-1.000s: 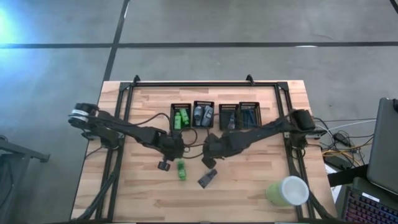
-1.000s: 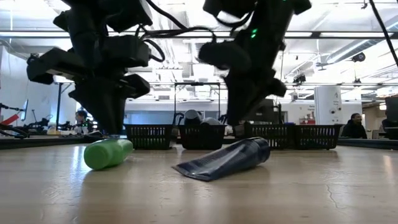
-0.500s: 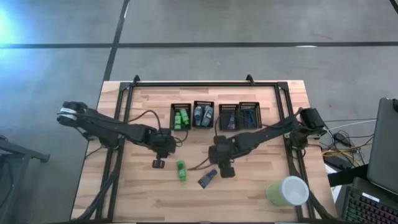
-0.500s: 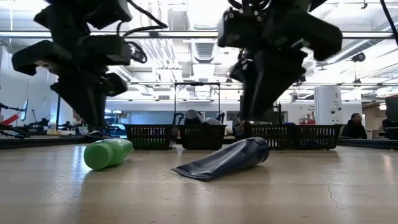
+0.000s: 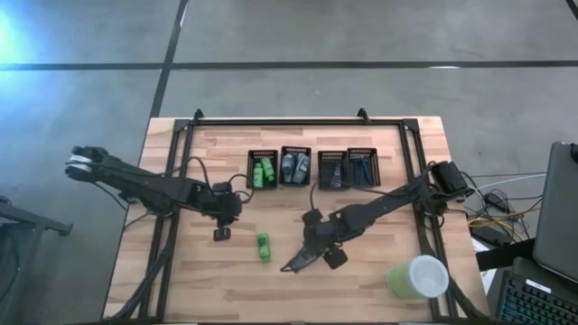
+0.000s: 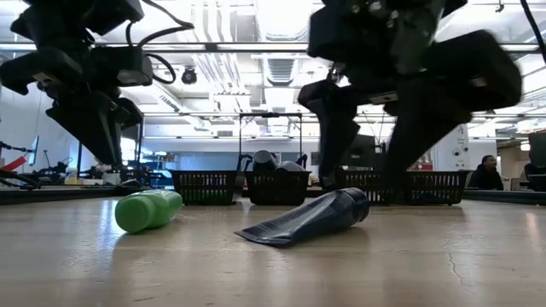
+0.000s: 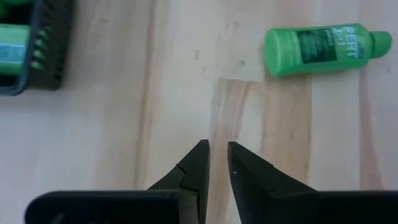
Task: Pick & Place Travel size toiletries
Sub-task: Put the shave cream into the center right black basket
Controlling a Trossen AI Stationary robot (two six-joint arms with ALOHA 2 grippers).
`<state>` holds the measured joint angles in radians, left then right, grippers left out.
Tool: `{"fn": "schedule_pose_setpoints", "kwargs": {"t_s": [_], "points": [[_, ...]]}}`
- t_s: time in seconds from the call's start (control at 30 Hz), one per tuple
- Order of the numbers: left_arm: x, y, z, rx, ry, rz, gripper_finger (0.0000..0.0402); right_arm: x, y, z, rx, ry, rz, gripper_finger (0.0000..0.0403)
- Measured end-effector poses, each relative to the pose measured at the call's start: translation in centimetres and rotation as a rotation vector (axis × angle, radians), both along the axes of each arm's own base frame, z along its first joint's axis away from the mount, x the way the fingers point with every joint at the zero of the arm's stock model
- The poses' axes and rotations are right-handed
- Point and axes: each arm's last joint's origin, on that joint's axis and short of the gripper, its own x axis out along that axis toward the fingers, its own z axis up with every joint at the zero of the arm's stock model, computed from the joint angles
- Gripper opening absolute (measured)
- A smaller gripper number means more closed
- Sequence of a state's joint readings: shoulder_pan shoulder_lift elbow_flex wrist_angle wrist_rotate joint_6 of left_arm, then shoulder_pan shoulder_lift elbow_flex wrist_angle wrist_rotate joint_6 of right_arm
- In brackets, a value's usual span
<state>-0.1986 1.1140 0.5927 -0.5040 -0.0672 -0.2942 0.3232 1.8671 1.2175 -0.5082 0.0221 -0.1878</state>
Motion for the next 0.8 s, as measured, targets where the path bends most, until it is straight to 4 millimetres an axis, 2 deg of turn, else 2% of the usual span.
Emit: {"fn": "schedule_pose_setpoints", "kwargs": {"t_s": [0.17,0.37,0.57,0.8], "points": [[-0.1,0.1,0.0,0.013,-0.009,0.016,0.0062,0.1,0.1,-0.8,0.035,-0.065,0.022,0.0340],[-0.1,0.1,0.1,0.010,-0.013,0.026,0.0062,-0.4,0.0,-1.7,0.036,-0.060,0.046,0.0314],[-0.1,0.1,0.0,0.018,-0.010,0.031,0.0062,-0.5,0.0,-2.5,0.042,-0.129,0.078,0.0284],[-0.1,0.1,0.0,0.022,-0.010,0.035,0.0062,-0.4,0.1,-3.2,0.065,-0.156,0.093,0.0265]]}}
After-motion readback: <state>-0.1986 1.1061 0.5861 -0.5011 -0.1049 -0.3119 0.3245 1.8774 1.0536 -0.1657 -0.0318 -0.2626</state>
